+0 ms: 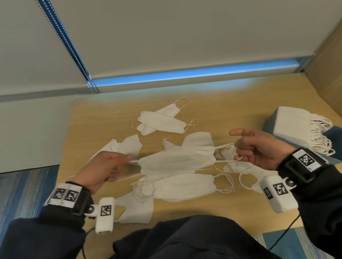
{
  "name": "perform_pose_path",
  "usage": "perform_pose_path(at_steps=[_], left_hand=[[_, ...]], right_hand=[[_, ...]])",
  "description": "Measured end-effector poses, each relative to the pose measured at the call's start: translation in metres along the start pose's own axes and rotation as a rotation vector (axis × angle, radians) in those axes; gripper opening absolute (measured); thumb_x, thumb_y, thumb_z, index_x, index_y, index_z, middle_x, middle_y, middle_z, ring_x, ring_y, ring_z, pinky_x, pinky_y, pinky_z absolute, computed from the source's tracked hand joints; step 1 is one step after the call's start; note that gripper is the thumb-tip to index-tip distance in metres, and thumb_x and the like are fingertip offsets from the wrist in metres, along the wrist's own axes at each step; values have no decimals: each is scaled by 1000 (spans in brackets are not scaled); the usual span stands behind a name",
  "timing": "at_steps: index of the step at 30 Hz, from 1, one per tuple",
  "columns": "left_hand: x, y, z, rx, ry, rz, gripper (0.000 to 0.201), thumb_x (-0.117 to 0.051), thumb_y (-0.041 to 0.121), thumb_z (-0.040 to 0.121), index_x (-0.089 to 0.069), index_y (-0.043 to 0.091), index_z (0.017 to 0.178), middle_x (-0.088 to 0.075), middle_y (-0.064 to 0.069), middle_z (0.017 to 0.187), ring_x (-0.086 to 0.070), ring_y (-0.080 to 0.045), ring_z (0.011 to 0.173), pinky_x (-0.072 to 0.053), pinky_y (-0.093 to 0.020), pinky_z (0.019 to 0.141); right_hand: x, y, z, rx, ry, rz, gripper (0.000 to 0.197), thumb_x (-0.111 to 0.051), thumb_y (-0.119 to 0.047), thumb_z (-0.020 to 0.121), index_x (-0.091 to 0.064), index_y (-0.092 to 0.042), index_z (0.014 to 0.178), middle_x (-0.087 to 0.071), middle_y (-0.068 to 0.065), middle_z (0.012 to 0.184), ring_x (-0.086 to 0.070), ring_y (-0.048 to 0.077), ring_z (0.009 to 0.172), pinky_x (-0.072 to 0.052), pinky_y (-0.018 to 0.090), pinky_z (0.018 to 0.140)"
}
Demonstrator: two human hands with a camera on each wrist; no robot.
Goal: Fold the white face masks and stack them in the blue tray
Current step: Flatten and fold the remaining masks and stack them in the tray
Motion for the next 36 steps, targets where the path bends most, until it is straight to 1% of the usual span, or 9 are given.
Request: perform_pose_path(at_steps=[3, 6, 8, 11, 14, 21, 25, 29, 36], left_hand=[[21, 0, 0, -27, 25, -501, 51, -98, 55, 49, -58, 24, 56, -33, 6, 53, -36, -14, 49, -45, -25, 53], [29, -13, 1, -125, -33, -810, 39, -93, 36, 65, -57, 23, 60, -38, 6, 50, -51, -14, 56, -56, -38, 91], [22, -25, 1, -127, -105, -850, 37, -88, 29, 73, -53, 21, 66, -36, 8, 48, -46, -10, 49, -61, -37, 80], [2, -42, -2, -25, -128, -598, 39, -95, 32, 67, -58, 18, 65, -36, 6, 51, -38, -9, 43, -58, -32, 62], [-21, -53, -7, 126, -124, -382, 38, -99, 31, 57, -79, 11, 82, -49, 1, 60, -47, -11, 53, -61, -34, 71], [-34, -68, -9, 249, 33, -197, 22, -73, 4, 88, -76, 4, 110, -70, -13, 85, -69, -19, 75, -59, -43, 92], [-32, -59, -13, 181, 7, 108, 16, -72, 13, 93, -75, 13, 109, -77, -12, 90, -73, -20, 89, -57, -39, 90], [-27, -45, -8, 9, 171, 558, 17, -79, 32, 86, -73, 31, 102, -74, 13, 94, -67, 0, 92, -52, -22, 83], [-58, -27, 33, -200, 136, 834, 19, -68, 26, 94, -72, 23, 112, -70, 8, 104, -66, -10, 95, -55, -33, 88]], right_hand=[[15, 2, -1, 2, 9, -171, 35, -49, 14, 94, -61, -10, 116, -48, 2, 58, -45, 14, 49, -58, 30, 54], [24, 14, 3, -11, 112, -305, 22, -58, 9, 93, -67, -9, 101, -50, 7, 62, -48, 17, 48, -50, 28, 45], [24, 27, 6, -32, 163, -343, 16, -62, 5, 92, -67, -10, 93, -49, 8, 61, -50, 18, 45, -43, 24, 40], [20, 49, 11, -49, 218, -411, 11, -65, 3, 90, -67, -8, 93, -55, 8, 60, -53, 19, 44, -42, 22, 37], [20, 68, 16, -58, 283, -483, 9, -65, 2, 90, -66, -4, 97, -59, 9, 62, -53, 20, 44, -42, 23, 38], [21, 90, 16, -73, 245, -577, 19, -70, 0, 90, -67, 1, 108, -64, 14, 73, -64, 20, 55, -60, 35, 51], [15, 89, 16, -10, 230, -696, 15, -76, -9, 87, -71, -8, 101, -70, 9, 86, -68, 21, 73, -62, 42, 65], [-2, 75, 12, 325, 244, -1187, 31, -85, -35, 79, -69, -27, 103, -62, -9, 108, -60, 11, 100, -41, 26, 80], [-59, 93, 33, 326, -244, -1639, 96, -84, -54, 71, -40, -25, 151, -41, 1, 154, -39, 24, 139, -33, 38, 116]])
Point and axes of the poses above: each hand's wrist, its own z-axis towards the middle knuckle, its own x-axis out of the back of the hand, y = z × x, the point moved 1 cm from there along z, towards the middle knuckle
